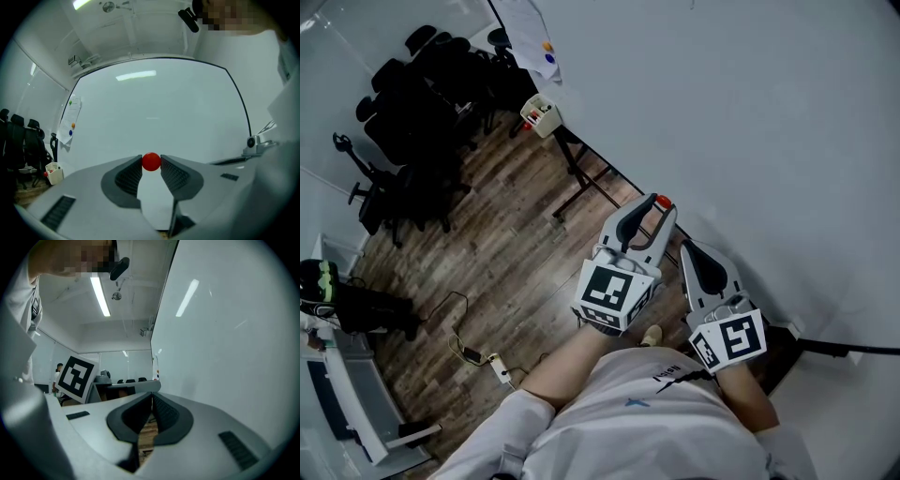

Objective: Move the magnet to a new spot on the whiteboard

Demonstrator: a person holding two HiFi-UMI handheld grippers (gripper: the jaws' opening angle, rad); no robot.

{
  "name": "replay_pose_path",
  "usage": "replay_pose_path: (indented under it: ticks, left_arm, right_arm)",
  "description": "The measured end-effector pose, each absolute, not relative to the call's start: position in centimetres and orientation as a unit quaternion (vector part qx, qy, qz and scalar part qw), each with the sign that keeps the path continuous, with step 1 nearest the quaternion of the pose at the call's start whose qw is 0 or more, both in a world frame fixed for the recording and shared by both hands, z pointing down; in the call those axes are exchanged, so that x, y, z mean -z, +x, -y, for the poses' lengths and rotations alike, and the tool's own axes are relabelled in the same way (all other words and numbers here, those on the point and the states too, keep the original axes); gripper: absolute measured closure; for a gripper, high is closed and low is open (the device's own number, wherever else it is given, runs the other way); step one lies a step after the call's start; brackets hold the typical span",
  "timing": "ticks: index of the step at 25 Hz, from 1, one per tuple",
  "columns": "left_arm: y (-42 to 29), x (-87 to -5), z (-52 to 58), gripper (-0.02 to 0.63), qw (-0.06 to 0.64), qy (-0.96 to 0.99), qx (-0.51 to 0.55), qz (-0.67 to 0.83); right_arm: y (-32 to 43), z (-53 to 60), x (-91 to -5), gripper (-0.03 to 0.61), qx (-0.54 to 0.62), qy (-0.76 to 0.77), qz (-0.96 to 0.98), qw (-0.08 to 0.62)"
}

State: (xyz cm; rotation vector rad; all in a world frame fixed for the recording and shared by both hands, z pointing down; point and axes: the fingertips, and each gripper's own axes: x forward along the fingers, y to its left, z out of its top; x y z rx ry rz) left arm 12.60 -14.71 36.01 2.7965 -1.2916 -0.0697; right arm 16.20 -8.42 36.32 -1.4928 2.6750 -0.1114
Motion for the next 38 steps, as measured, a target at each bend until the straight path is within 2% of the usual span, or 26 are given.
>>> replay_pose_path:
  ticks: [21,38]
  left_arm:
    - [5.9,-35.0,16.7,0.483,0.031,0.875,0.019,0.482]
    - [-4.2,-33.0,30.2,0.483,0.022,0.879,0.027,0.476]
  right_arm:
    - [11.5,10.6,-35.6,0.563,0.035,-0.424,-0.904,0.042]
    - [1.8,23.3,-34.7,0.563,0.032,-0.427,-0.903,0.026]
